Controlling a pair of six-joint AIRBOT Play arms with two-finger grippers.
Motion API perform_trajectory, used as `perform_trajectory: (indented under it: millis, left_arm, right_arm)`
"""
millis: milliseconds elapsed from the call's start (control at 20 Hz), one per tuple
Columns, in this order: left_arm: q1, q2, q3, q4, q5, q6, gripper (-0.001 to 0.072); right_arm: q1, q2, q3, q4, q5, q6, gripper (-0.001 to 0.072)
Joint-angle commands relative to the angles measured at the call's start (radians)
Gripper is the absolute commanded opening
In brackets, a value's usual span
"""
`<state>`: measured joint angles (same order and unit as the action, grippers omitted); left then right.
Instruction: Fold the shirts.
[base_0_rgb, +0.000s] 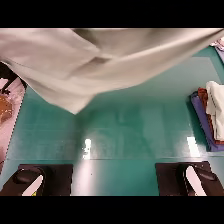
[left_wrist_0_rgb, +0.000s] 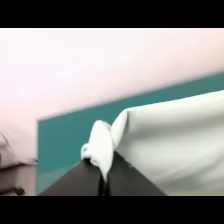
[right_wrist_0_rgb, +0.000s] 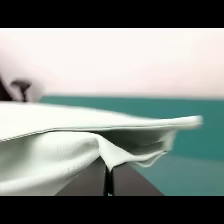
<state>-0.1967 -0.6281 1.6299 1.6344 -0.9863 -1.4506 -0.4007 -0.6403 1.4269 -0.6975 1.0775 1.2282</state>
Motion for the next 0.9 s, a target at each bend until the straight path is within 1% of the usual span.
perform_trajectory:
  millis: [0, 50, 200, 450, 750, 800, 850]
  left_arm:
    - [0.000, 0.031, 0.146, 0.077, -0.029, -0.015, 0.0023]
    - [0.000, 0.031, 0.169, 0.074, -0.030, -0.016, 0.0023]
    - [0.000, 0.031, 0.198, 0.047, -0.025, -0.016, 0.0024]
    - [0.000, 0.031, 0.198, 0.030, -0.007, -0.016, 0.0024]
    - [0.000, 0.031, 0.198, -0.176, 0.082, -0.014, 0.0024]
    - [0.000, 0.031, 0.198, -0.200, 0.095, -0.002, 0.0024]
    - [0.000, 0.031, 0.198, -0.228, 0.117, 0.039, 0.0024]
  right_arm:
    - [-0.170, 0.121, 0.115, -0.003, -0.010, -0.018, 0.0014]
    - [-0.210, 0.144, 0.130, -0.003, -0.016, -0.047, 0.0014]
    - [-0.222, 0.177, 0.136, -0.009, -0.051, -0.077, 0.0014]
    - [-0.222, 0.173, 0.136, -0.008, -0.053, -0.077, 0.0014]
    - [-0.222, 0.201, 0.136, -0.003, -0.119, -0.105, 0.0014]
    - [-0.222, 0.210, 0.136, -0.002, -0.132, -0.106, 0.0015]
    - [-0.222, 0.225, 0.136, -0.002, -0.152, -0.117, 0.0014]
